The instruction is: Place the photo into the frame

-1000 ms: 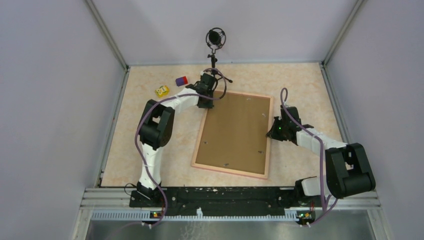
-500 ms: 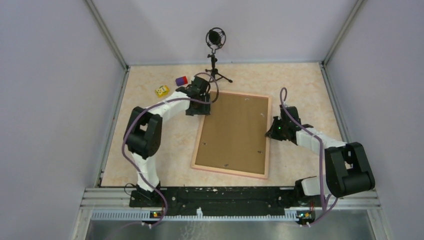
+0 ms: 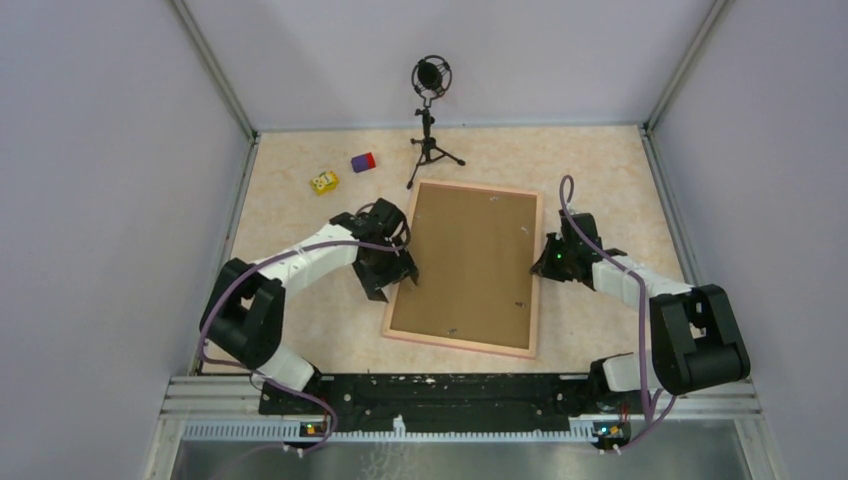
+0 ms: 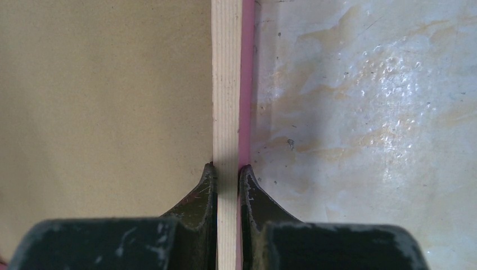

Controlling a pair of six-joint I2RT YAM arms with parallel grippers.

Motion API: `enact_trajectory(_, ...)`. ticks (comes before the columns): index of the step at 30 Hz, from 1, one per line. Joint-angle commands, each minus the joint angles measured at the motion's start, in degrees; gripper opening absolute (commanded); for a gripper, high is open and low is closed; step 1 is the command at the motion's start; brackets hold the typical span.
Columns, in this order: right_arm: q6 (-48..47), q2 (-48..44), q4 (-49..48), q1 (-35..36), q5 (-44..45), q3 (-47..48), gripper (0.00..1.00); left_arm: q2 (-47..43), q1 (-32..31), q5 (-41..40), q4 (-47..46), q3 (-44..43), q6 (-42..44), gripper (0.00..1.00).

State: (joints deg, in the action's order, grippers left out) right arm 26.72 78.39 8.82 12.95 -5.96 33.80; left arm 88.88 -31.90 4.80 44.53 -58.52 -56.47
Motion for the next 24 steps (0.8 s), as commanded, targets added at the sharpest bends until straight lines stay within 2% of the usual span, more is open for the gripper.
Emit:
enact_trajectory(1, -0.97, 2.55, 4.04, 0.76, -3.44, -3.20, 0.00, 2.88, -0.05, -0.03, 2.23, -4.00, -11.56, 0.79)
enact_trajectory(7, -0.88, 1.46, 3.67, 0.80, -3.62, -3.65, 0.00, 8.08, -0.43, -1.75, -0.16, -4.64, -11.19, 0.70)
enact_trajectory(9, -0.93, 1.37, 3.54, 0.76, -3.84, -3.70, 0.00, 9.90, -0.52, -4.09, 2.32, -7.22, -10.27, 0.69)
enact_trajectory(11, -0.92, 1.37, 3.44, 0.78, -4.19, -3.70, 0.00, 10.46, -0.57, -9.30, 4.80, -8.91, -9.86, 0.70)
enact_trajectory(16, -0.97, 1.45, 3.24, 0.76, -4.40, -3.74, 0.00, 9.53, -0.90, -13.22, 6.68, -8.87, -7.92, 0.76)
enact_trajectory(20, -1.06, 1.74, 3.22, 0.80, -4.50, -3.73, 0.00, 9.40, -2.07, -14.17, 6.57, -8.57, -6.71, 0.82)
enact_trajectory(24, -1.12, 1.89, 3.22, 0.76, -4.55, -3.63, 0.00, 11.25, -3.06, -11.46, 4.18, -7.68, -6.21, 0.80)
